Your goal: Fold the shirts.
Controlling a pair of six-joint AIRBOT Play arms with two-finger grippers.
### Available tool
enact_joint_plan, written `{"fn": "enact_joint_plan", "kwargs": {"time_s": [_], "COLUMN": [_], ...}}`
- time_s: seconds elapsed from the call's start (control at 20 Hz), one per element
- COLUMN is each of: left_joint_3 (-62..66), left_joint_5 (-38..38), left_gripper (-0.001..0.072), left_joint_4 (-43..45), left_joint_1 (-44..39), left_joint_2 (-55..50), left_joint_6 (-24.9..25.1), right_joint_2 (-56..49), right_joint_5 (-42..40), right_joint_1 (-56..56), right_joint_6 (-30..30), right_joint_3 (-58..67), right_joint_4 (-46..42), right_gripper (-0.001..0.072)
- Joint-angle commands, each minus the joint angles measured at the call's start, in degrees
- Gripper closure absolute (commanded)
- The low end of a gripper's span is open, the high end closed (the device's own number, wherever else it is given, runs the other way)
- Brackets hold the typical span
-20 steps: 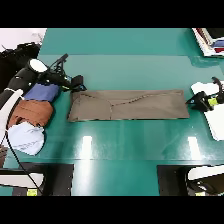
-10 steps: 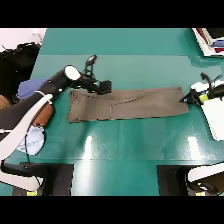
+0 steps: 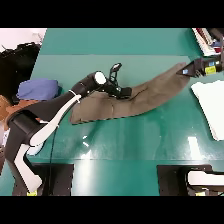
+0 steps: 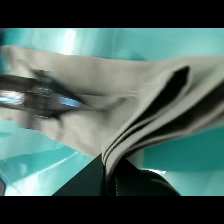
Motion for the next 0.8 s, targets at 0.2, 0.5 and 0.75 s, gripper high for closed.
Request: {"fn": "enact_joint_plan", "kwargs": {"time_s": [0.2,0.5,0.75], "left_joint_3": [2.64,3.23,3.3], "left_joint_5": [-4.0,-6.32,-13.22], "left_gripper": [0.0678,0.0679,0.0678], "left_joint_4": [1.57,5.18,14.53], "left_joint_1": [-1.53,5.57,18.51], "left_joint_2": [-3.41,2.97,16.0], "left_joint_6": [-0.24,-0.15,-0.04], "right_joint_2": [2.82,2.82,-0.15], "right_joint_5": [-1.81,-4.98,-13.51], "right_joint_1": [11.8,18.78,32.68], "right_joint_6": [3.67,3.63,3.61], "right_joint_3": [6.08,6.08,6.1], "right_joint_4": [1.01,1.03,1.16], "right_gripper": [0.0693,0.0693,0.0691]}}
